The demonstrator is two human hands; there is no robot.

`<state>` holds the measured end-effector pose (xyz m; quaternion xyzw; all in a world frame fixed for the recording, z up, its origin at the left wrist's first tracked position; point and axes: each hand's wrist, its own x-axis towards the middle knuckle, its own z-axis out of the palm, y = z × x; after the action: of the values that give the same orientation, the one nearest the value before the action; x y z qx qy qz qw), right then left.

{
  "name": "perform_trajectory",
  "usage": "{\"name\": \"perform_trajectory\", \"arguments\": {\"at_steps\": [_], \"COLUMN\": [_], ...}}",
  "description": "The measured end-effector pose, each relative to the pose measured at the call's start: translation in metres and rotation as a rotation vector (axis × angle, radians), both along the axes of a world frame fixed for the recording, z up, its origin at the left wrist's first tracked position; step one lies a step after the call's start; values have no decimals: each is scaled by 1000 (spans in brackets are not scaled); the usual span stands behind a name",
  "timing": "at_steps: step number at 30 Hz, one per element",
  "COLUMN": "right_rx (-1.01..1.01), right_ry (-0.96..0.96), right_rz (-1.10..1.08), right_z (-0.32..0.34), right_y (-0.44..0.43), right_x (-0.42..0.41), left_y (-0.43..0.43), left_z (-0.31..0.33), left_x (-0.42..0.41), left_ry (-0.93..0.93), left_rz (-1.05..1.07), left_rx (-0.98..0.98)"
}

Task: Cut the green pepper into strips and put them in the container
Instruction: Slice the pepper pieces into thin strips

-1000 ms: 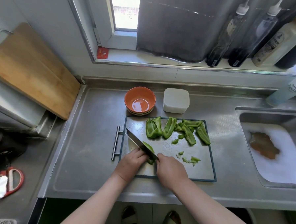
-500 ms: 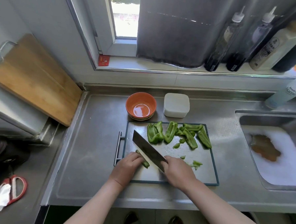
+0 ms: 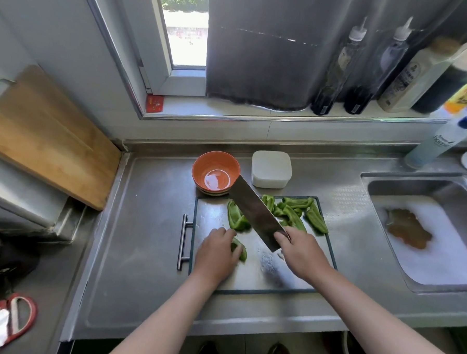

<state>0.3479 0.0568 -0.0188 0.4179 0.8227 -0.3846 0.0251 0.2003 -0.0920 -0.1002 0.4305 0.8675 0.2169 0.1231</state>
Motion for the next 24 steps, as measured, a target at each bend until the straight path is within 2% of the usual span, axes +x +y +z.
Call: {"name": "perform_trajectory", "arguments": {"at_steps": [4,8,12,17,24], "right_rx": [-8,-60,-159,-293,-453], "right_ry": [-8,17,78,64,62], "right_rz": [-37,-94,-209,-344,-480], "right_z": [-5,-10,-14,-26,-35], "right_y": [-2,-6,-15,-27,-49], "right_x": [16,33,45,59,69], "left_y": [7,9,13,13,6], "left_z": [-3,-3,-5,-8,-13], "left_x": [3,-3,6,32,40], "left_ry": [-48,96,-62,-82,-61], "left_rz": [-29,-137,-197,-136,-117], "left_rx": [-102,-68,-88,91,178]}}
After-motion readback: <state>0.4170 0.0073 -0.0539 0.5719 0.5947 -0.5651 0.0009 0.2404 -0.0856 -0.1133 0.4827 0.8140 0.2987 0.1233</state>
